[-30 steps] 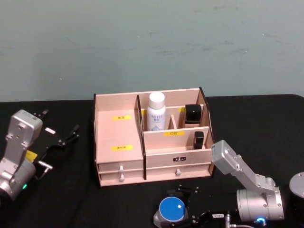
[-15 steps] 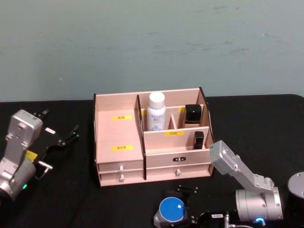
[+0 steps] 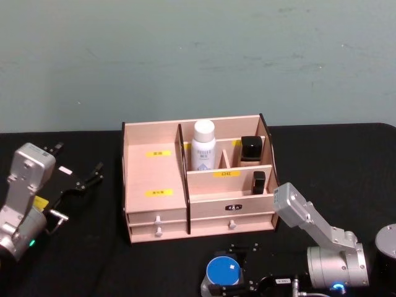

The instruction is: Pick up the facial cleanser and watermelon frost from the table and place them into the tiered storage box.

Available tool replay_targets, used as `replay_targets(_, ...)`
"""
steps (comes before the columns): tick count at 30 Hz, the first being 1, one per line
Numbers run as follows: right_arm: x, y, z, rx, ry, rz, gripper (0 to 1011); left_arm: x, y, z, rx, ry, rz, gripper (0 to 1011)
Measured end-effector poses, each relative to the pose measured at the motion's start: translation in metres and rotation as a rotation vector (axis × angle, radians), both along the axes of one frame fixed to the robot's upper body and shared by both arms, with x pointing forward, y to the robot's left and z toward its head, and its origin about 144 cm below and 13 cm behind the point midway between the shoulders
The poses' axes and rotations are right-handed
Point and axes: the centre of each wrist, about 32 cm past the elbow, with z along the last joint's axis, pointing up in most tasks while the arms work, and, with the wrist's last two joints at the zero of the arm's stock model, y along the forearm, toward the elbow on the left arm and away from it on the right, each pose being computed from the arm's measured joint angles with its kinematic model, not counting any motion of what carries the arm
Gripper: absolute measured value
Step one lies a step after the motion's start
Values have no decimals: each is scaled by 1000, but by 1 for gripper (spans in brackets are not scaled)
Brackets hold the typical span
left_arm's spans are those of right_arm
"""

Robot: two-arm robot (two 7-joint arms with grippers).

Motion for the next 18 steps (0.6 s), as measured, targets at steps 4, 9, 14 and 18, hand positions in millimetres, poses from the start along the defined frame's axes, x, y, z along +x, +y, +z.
replay_targets(4,0,0,0,0,0,0,724,0,0,0,0,0,0,1010)
replay_targets(9,0,0,0,0,0,0,724,0,0,0,0,0,0,1010)
replay_targets(14,0,0,0,0,0,0,724,0,0,0,0,0,0,1010)
replay_targets(18,0,0,0,0,0,0,724,0,0,0,0,0,0,1010)
